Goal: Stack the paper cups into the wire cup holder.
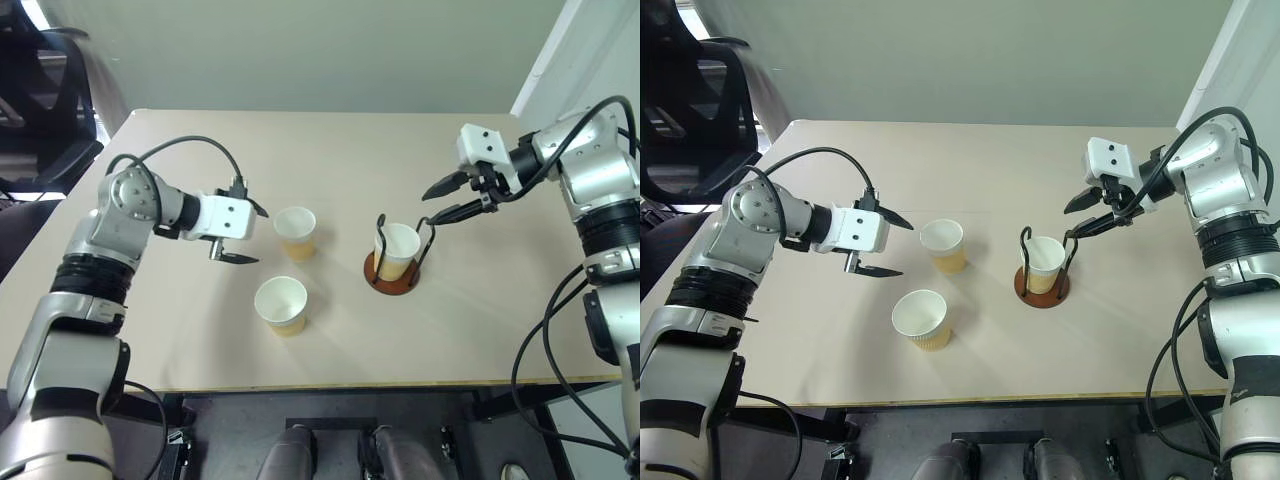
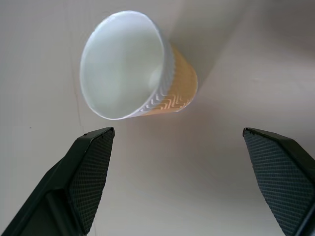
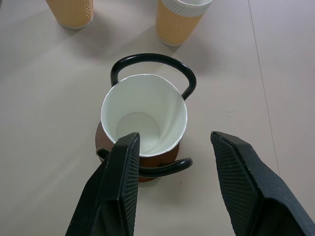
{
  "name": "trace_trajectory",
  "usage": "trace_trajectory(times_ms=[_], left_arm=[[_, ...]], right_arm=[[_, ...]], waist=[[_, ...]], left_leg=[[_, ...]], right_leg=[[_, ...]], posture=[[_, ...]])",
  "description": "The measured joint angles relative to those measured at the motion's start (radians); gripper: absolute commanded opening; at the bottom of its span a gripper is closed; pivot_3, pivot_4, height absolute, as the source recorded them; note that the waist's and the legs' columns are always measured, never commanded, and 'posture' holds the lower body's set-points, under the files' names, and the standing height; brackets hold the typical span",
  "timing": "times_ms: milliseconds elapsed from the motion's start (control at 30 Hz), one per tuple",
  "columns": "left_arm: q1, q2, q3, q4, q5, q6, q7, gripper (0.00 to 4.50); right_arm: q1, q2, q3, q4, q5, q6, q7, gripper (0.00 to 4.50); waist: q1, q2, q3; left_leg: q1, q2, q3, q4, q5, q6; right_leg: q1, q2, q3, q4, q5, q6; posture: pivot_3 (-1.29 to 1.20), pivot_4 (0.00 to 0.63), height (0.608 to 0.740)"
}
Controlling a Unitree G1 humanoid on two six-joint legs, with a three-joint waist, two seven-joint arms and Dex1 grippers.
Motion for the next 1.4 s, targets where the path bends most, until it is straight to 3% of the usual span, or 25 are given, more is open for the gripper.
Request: trace_trajectory(times_ms=[1067, 1167, 1400], left_arm=[[-0.160, -0.124, -0.098, 0.264, 0.142, -0.191, 0.068, 4.50], [-0.160, -0.127, -0.099, 0.266, 0.145, -0.192, 0.065, 3.95], [-0.160, -0.136, -0.099, 0.266, 0.145, -0.192, 0.044, 1.39]], right_arm=[[-0.011, -0.016, 0.018, 0.000, 0.008, 0.009, 0.000, 2.24], [-0.011, -0.017, 0.018, 0.000, 0.008, 0.010, 0.000, 2.29], [-0.011, -0.017, 0.018, -0.006, 0.009, 0.014, 0.000, 2.29]], waist=[[0.003, 0.000, 0.000], [0.003, 0.000, 0.000], [0.004, 0.000, 0.000]], left_leg=[[-0.002, 0.000, 0.000, 0.005, -0.001, 0.002], [-0.002, 0.000, 0.000, 0.005, -0.001, 0.002], [-0.002, 0.000, 0.000, 0.005, -0.001, 0.003]], right_leg=[[0.000, 0.000, 0.000, 0.000, 0.002, 0.003], [0.000, 0.000, 0.000, 0.000, 0.002, 0.003], [0.000, 0.000, 0.000, 0.000, 0.002, 0.003]], posture=[[0.00, 0.150, 0.740], [0.00, 0.150, 0.740], [0.00, 0.150, 0.740]])
